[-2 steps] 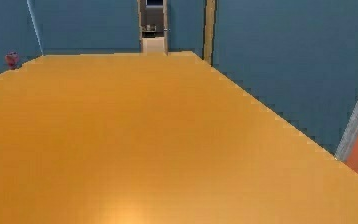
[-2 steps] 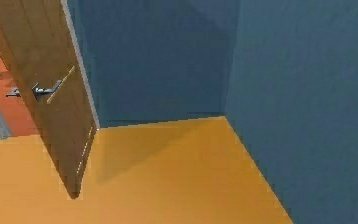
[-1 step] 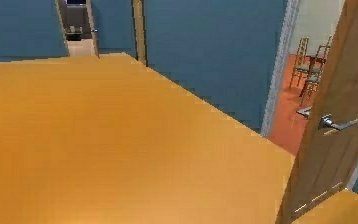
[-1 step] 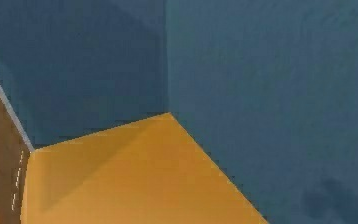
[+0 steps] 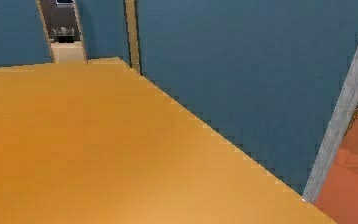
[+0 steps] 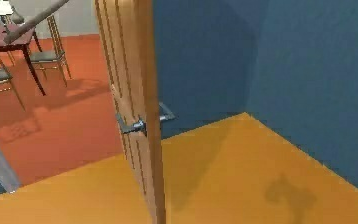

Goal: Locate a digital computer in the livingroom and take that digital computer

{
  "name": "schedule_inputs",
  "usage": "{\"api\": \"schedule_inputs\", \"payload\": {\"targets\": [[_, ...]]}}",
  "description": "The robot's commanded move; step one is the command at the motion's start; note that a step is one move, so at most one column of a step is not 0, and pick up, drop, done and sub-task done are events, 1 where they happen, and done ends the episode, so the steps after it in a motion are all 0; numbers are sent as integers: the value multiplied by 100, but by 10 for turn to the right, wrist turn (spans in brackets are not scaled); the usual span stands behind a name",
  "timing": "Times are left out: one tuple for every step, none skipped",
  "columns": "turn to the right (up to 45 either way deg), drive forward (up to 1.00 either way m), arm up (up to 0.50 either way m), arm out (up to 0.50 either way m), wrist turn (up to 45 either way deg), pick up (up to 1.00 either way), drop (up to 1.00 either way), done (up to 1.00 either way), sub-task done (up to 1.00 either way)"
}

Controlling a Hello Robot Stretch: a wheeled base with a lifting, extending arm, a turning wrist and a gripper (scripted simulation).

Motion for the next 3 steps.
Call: {"api": "schedule_inputs", "payload": {"targets": [[420,0,0,0,0,0,0,0,0],[0,95,0,0,0,0,0,0,0],[330,0,0,0,0,0,0,0,0]]}}
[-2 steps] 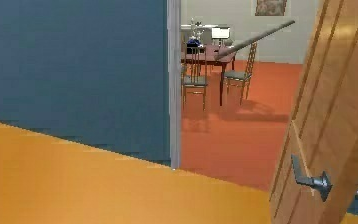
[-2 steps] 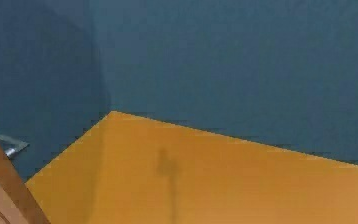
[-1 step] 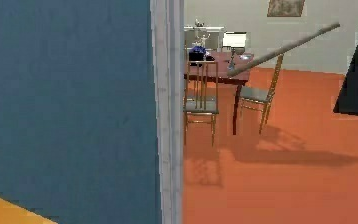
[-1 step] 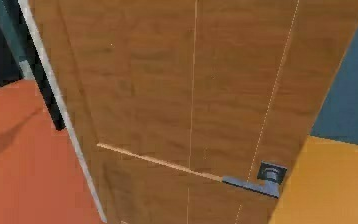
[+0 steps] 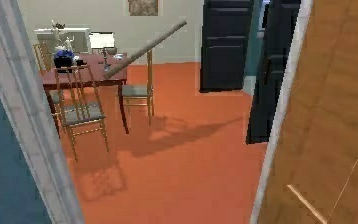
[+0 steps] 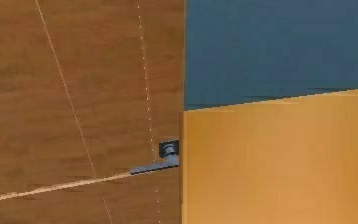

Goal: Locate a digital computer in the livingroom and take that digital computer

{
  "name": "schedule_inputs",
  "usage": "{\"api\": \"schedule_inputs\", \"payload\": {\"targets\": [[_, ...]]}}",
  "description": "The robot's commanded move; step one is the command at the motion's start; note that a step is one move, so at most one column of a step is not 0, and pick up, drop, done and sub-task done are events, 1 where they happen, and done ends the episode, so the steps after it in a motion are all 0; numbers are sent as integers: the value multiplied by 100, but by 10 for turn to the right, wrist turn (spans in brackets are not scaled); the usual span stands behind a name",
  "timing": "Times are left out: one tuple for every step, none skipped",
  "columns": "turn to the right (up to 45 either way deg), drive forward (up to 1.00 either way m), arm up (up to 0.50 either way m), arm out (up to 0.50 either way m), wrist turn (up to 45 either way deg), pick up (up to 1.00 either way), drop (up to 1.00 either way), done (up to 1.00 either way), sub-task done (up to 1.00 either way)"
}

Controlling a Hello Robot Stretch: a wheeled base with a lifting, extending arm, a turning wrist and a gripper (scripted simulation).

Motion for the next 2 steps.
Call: {"api": "schedule_inputs", "payload": {"targets": [[0,90,0,0,0,0,0,0,0],[120,0,0,0,0,0,0,0,0]]}}
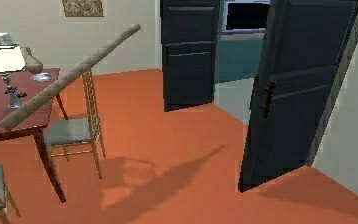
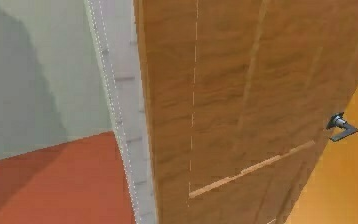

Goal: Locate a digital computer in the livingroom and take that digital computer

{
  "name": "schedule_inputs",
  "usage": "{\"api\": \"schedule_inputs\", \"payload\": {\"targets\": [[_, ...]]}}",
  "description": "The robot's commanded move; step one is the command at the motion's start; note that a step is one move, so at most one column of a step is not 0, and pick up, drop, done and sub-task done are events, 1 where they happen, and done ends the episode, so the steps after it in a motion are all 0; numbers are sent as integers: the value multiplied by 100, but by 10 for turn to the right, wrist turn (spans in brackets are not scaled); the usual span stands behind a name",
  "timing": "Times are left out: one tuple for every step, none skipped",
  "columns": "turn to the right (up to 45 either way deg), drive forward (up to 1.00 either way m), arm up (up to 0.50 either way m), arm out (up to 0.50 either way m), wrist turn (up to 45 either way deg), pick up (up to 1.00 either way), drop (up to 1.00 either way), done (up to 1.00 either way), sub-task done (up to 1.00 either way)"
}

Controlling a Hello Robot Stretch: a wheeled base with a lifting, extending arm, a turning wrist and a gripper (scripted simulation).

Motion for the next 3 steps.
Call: {"api": "schedule_inputs", "payload": {"targets": [[0,100,0,0,0,0,0,0,0],[30,0,0,0,0,0,0,0,0],[0,50,0,0,0,0,0,0,0]]}}
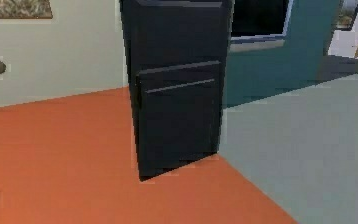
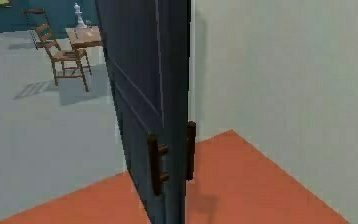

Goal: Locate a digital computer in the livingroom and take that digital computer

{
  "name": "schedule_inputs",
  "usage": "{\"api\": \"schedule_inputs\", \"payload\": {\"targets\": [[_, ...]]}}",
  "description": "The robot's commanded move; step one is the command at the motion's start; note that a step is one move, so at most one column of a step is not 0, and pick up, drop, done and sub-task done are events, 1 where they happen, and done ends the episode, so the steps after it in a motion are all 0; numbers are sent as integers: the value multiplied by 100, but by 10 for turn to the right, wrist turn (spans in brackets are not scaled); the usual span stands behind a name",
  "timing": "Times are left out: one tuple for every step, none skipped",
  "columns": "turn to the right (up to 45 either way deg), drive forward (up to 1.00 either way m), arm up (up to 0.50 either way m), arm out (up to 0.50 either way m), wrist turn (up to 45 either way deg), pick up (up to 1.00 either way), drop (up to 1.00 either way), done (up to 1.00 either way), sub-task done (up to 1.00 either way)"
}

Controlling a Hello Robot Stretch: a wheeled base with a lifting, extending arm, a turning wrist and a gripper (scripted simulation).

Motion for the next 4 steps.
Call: {"api": "schedule_inputs", "payload": {"targets": [[0,70,0,0,0,0,0,0,0],[450,0,0,0,0,0,0,0,0],[120,0,0,0,0,0,0,0,0],[0,100,0,0,0,0,0,0,0]]}}
